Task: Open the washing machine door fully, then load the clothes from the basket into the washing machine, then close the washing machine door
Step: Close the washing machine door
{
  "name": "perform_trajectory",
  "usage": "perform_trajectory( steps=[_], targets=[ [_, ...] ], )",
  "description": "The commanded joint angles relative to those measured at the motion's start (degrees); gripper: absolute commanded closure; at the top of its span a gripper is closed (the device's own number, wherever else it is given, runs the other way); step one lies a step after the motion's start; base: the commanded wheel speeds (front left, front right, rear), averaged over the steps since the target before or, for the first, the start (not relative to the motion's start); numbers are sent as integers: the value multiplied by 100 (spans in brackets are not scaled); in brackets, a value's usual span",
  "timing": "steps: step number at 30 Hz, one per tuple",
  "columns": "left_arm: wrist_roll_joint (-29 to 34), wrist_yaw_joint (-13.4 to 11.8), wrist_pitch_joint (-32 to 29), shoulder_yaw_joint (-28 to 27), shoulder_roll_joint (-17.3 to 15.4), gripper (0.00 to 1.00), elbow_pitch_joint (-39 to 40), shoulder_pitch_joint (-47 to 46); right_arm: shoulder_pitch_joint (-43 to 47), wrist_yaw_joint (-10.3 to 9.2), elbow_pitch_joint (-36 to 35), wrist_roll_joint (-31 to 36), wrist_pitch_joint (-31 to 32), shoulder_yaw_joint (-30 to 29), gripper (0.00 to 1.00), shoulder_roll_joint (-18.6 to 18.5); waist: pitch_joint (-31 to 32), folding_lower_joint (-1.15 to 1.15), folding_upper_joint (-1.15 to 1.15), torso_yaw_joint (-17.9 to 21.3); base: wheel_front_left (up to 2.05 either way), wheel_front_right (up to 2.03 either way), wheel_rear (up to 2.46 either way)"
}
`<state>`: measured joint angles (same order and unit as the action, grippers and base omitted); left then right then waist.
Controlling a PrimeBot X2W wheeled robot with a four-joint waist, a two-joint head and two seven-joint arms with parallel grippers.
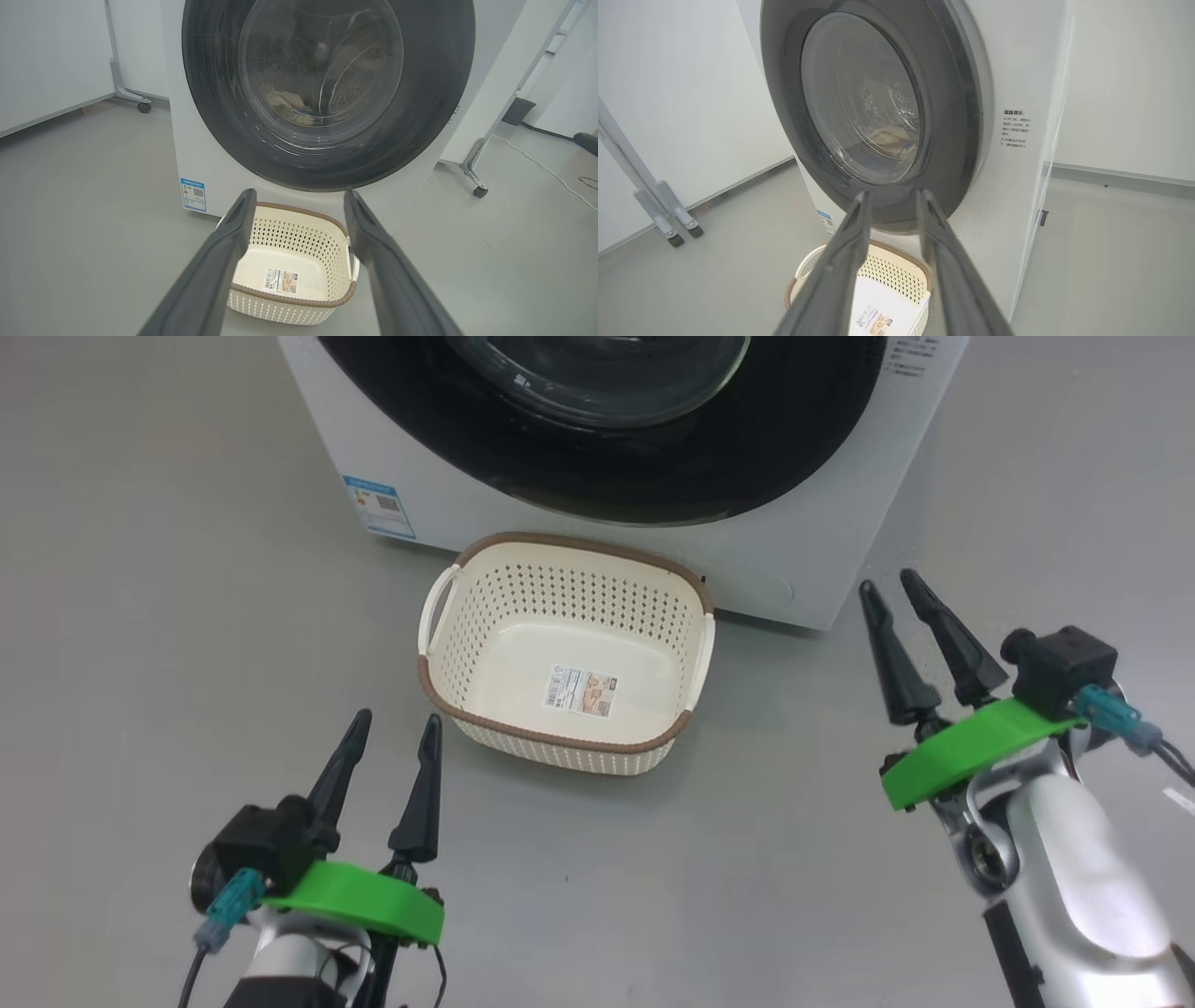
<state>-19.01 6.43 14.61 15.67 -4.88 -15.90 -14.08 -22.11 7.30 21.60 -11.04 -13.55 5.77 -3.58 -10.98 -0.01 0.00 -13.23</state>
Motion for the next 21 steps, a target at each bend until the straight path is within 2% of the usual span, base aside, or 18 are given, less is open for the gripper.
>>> perform_trajectory(
  steps=[1,10,21],
  targets=[
    [48,-50,34,-221,-160,0,159,-38,48,19,-299,-4,43,86,0,67,111,1,0,119,0,0,0],
    [35,-242,-9,-287,-254,0,261,216,1026,19,-1063,-106,308,-14,0,69,365,1,0,480,0,0,0],
    [-18,-429,-67,-344,-331,0,489,532,2037,19,-1962,107,678,-339,0,69,530,1,0,760,0,0,0]
  ],
)
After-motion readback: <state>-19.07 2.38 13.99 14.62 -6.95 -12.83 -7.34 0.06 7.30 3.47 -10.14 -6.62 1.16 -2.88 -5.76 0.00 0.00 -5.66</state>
